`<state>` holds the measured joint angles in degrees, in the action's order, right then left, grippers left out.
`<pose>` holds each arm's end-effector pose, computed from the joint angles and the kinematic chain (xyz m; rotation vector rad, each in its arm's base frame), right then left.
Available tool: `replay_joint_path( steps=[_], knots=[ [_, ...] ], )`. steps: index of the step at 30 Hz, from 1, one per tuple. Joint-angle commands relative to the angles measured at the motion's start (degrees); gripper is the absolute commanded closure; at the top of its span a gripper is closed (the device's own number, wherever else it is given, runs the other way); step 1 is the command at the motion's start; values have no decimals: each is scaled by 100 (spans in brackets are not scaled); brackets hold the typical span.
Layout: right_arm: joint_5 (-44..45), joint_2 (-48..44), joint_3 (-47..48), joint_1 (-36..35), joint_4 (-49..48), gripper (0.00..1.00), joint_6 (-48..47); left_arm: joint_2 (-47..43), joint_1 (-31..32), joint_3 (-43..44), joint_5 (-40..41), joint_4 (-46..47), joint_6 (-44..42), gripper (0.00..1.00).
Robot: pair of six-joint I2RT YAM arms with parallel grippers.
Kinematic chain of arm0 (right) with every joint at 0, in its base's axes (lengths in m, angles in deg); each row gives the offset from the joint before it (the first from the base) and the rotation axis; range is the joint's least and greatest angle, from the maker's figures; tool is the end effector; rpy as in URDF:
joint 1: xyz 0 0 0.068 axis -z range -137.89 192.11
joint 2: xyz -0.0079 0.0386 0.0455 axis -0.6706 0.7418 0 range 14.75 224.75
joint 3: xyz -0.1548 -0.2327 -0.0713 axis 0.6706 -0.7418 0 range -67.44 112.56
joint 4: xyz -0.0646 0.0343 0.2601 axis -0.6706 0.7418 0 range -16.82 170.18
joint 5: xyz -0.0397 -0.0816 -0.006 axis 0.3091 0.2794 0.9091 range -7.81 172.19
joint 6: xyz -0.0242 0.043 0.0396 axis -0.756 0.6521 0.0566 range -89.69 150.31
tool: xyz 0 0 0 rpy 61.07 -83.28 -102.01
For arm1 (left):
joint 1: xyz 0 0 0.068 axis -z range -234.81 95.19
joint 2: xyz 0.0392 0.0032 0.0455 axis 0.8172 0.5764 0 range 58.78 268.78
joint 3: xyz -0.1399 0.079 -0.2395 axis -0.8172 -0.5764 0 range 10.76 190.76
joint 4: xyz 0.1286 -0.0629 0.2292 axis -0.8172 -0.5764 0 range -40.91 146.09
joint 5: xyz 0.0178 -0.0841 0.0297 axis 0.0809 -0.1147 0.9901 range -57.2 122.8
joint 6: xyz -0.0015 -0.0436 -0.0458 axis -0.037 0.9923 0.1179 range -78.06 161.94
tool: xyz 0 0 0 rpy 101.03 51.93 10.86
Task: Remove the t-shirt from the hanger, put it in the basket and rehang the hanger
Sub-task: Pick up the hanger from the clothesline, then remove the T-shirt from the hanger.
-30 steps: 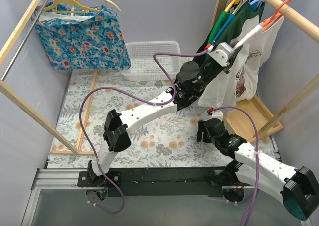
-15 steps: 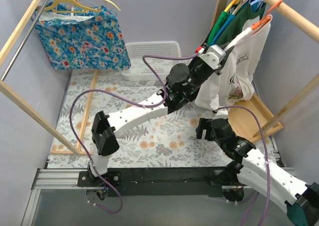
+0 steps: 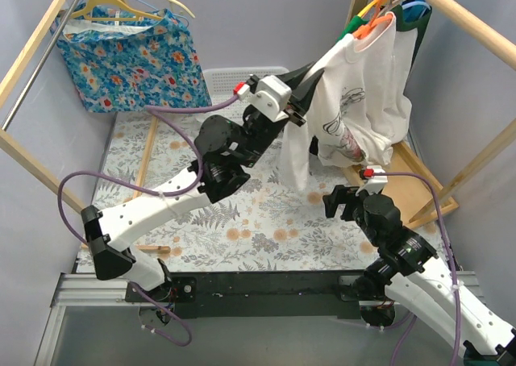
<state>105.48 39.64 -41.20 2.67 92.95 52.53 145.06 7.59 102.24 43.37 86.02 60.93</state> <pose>0.1136 0.0686 0.2599 -0.0052 1.8806 0.3582 0.1697 -0.3054 0.5459 0.2090 1.0177 -1.2129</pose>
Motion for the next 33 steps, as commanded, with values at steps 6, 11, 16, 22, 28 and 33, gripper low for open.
replay_joint_path(
  steps=[6,11,16,22,28,33],
  knots=[
    [790,218,1075,-20,124,7,-94,-1744,19,-788,164,93,-44,100],
    [932,534,2147,-20,-412,8,-1006,-2729,19,-1036,-71,-689,281,100],
    [862,860,2816,-20,-860,9,-1457,-3626,28,-1071,-134,-1016,361,100],
    [370,1009,2957,-20,-1511,9,-1729,-3996,27,-975,-46,-1296,176,100],
    [-745,1510,3431,-11,-1502,9,-2203,-3926,28,-1228,-265,-2131,264,100],
    [-2034,1765,3809,-11,-1590,7,-2976,-4083,27,-1913,-729,-2527,290,100]
  ],
)
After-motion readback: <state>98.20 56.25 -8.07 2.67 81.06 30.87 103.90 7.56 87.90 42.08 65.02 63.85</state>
